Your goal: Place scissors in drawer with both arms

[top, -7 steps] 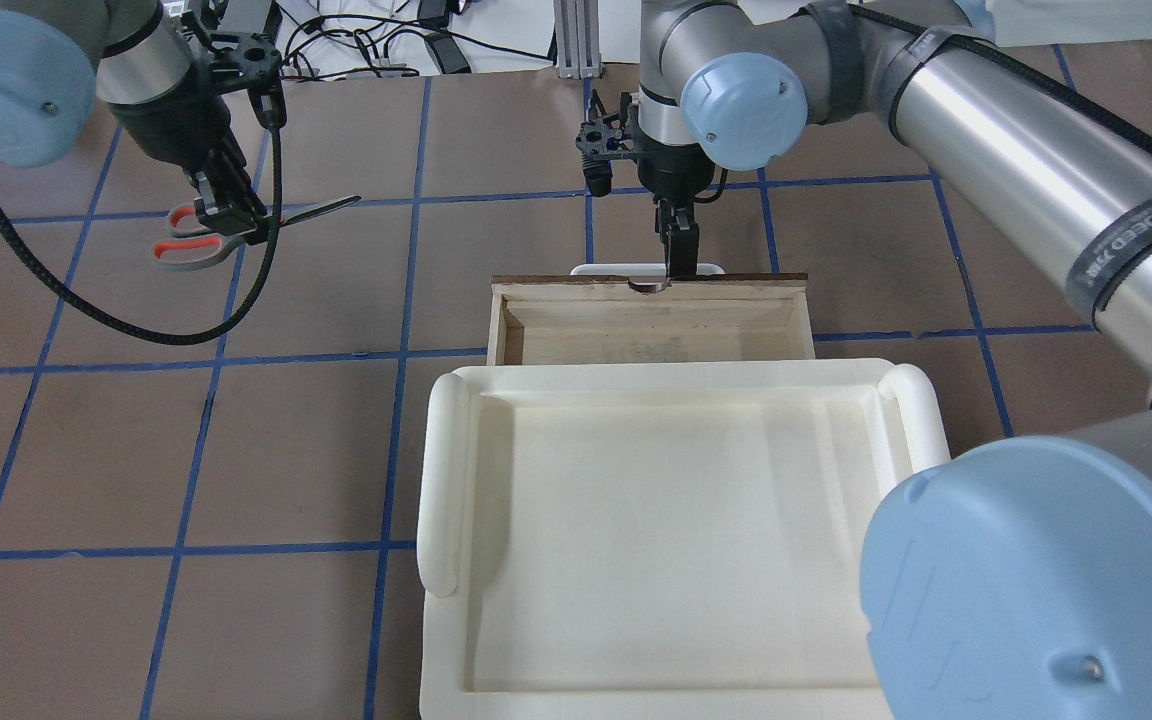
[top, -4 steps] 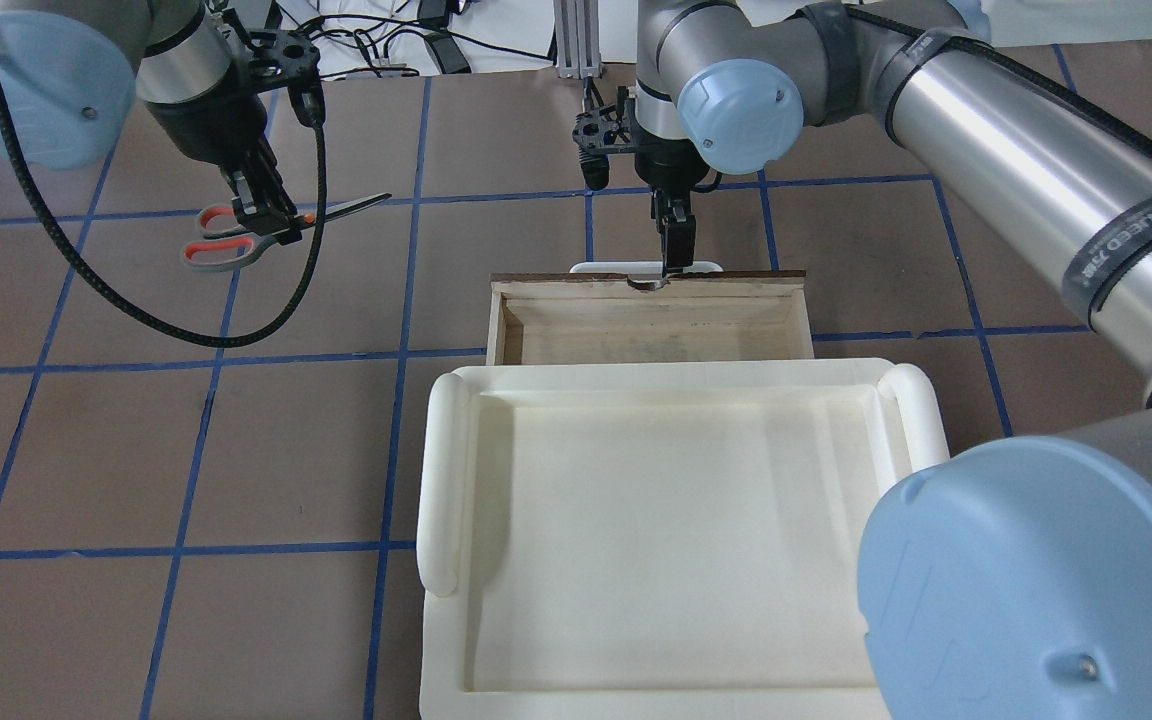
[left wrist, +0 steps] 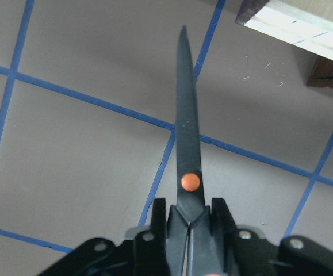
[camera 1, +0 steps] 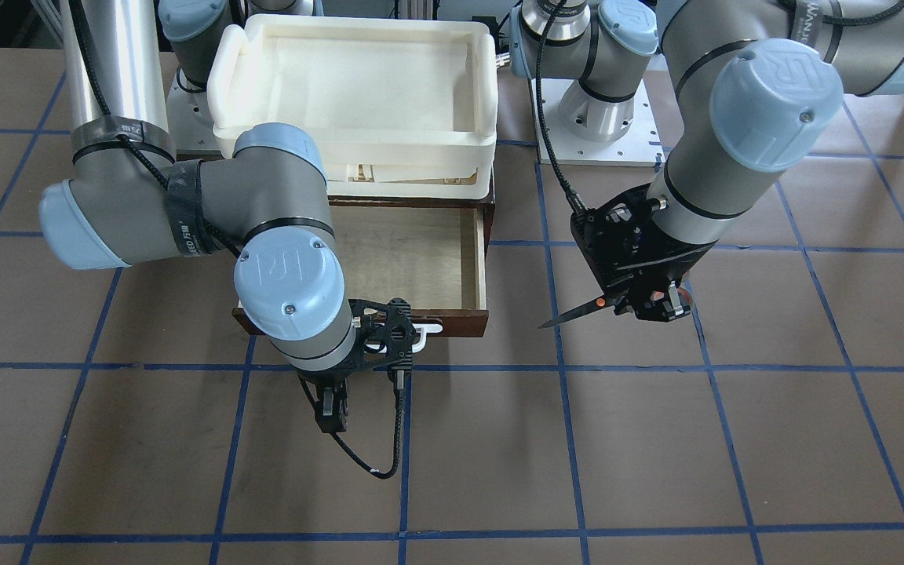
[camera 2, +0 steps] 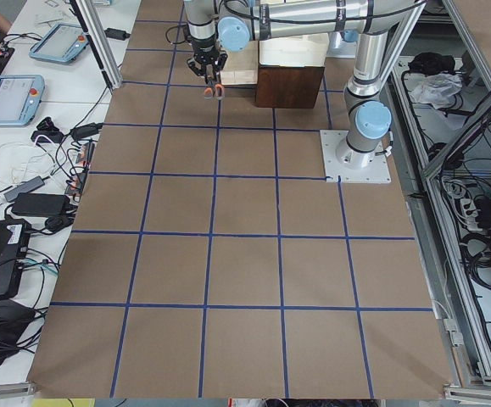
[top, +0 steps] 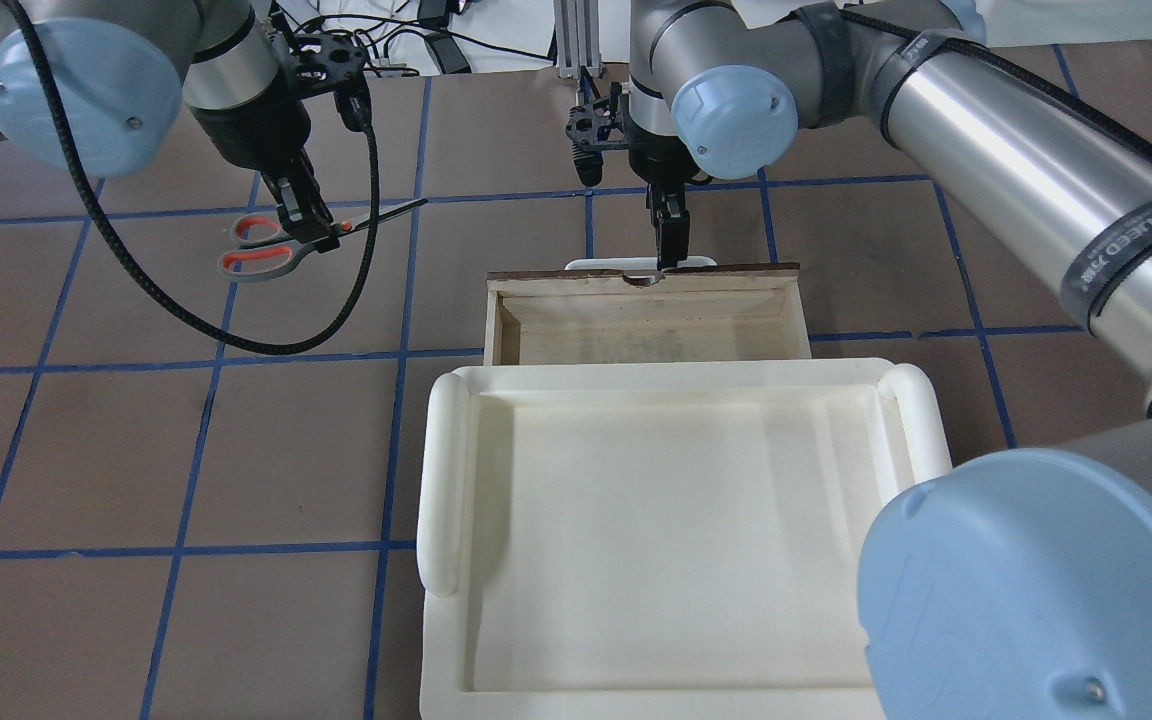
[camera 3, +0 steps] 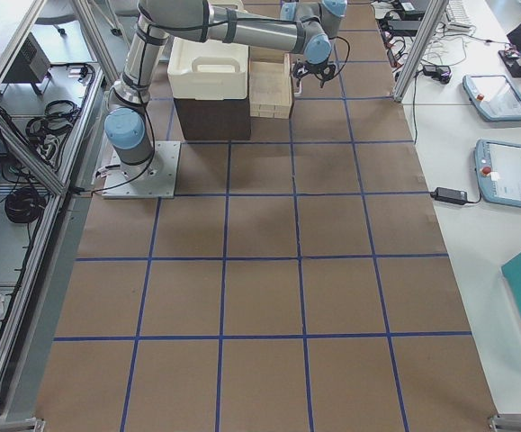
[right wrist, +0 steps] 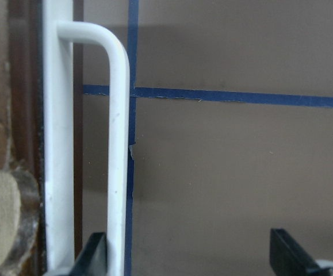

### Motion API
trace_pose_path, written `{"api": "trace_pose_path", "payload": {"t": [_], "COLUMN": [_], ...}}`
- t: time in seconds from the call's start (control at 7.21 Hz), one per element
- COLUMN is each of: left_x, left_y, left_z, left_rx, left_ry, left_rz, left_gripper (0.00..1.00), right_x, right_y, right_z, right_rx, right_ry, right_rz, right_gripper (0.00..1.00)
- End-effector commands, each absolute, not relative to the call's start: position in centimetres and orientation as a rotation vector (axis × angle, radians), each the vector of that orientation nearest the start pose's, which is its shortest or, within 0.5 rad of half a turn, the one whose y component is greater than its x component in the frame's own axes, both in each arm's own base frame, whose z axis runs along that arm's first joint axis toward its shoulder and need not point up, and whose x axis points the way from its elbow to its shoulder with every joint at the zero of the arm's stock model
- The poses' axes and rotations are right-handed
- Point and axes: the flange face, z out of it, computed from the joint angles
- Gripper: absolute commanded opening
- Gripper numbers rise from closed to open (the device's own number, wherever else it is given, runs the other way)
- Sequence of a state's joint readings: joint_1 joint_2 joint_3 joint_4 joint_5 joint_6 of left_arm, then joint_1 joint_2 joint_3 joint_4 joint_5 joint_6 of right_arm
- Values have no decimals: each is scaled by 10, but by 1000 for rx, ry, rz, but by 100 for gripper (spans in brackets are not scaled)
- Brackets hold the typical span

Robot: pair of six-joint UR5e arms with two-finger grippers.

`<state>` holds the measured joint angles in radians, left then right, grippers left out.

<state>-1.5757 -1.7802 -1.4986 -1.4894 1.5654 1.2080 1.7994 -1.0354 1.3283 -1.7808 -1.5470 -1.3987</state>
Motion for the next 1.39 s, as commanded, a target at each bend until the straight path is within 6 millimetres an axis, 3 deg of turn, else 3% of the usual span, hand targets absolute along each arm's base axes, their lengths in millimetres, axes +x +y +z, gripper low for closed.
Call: {"api": "trace_pose_path", "payload": {"t": [0.0, 0.14, 0.28, 0.55, 0.83, 0.97, 1.11, 1.25], "left_x": [-146, -147, -150, -173, -196, -206, -218, -239], "left_y": [-566, -564, -566, -556, -549, -544, -539, -531], "left_z": [424, 428, 422, 428, 427, 430, 429, 426], "left_rx": [1808, 1809, 1811, 1823, 1876, 1898, 1922, 1925], "left_ry": [2605, 2602, 2610, 2590, 2556, 2536, 2519, 2523], "left_rz": [59, 49, 61, 54, 57, 49, 54, 64], "left_gripper": [0, 0, 0, 0, 0, 0, 0, 0], "right_x": [273, 252, 217, 171, 141, 131, 120, 112], "right_y": [-626, -627, -625, -588, -554, -542, -529, -519], "right_z": [360, 383, 406, 452, 469, 471, 484, 488], "right_rx": [-2229, -2194, -2085, -1643, -1127, -724, -438, -353], "right_ry": [2187, 2243, 2336, 2630, 2913, 3039, 3096, 3108], "right_rz": [-12, -52, -63, 1, -5, -11, -26, -35], "right_gripper": [100, 100, 100, 100, 100, 100, 100, 100]}}
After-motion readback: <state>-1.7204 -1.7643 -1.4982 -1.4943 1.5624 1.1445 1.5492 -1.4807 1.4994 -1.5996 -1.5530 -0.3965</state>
